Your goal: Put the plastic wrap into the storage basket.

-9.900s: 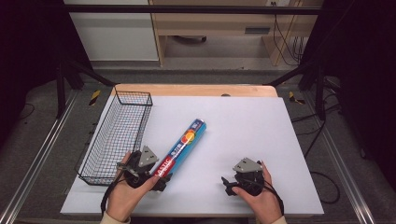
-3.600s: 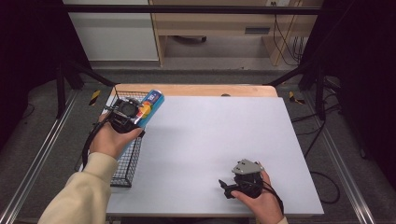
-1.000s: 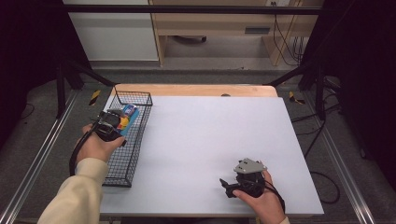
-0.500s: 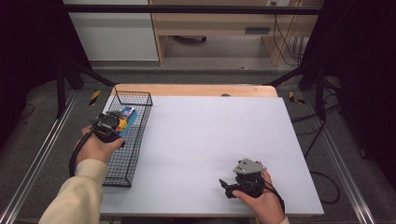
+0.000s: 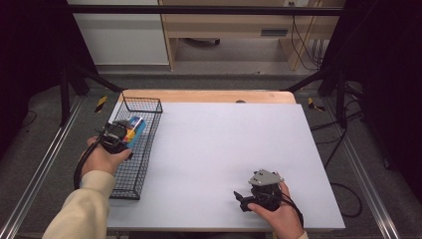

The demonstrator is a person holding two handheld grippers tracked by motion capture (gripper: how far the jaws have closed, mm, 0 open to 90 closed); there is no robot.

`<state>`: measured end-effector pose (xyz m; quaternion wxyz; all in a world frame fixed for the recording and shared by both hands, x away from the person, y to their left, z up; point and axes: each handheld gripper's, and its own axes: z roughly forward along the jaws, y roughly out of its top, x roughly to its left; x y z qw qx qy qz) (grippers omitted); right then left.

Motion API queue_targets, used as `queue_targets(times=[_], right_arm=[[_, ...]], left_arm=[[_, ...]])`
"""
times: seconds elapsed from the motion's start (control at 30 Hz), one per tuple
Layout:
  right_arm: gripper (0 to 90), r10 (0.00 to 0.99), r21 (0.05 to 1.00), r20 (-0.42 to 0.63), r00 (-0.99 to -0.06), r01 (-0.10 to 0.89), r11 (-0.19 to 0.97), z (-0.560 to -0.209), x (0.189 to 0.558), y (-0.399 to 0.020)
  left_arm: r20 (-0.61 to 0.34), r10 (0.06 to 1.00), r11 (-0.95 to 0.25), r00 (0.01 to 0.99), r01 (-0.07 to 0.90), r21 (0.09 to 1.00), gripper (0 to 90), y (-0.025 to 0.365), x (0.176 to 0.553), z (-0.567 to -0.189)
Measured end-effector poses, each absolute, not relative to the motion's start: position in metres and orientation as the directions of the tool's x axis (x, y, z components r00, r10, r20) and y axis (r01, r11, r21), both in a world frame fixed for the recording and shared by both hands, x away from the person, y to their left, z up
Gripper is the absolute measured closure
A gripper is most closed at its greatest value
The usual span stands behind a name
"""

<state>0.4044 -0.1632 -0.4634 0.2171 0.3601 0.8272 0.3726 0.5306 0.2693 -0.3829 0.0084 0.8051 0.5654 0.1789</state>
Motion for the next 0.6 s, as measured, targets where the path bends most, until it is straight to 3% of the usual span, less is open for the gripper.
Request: queue_targets(times=[0.6], right_arm=[[7.1,0.755,0.772,-0.095,-0.648,0.431,0.467,-0.4642,0.4048,-0.1631]], left_arm=[[0.267,0.915,-0.354,0.302,0.919,0.174,31.9,0.2717,0.5366,-0.3874]])
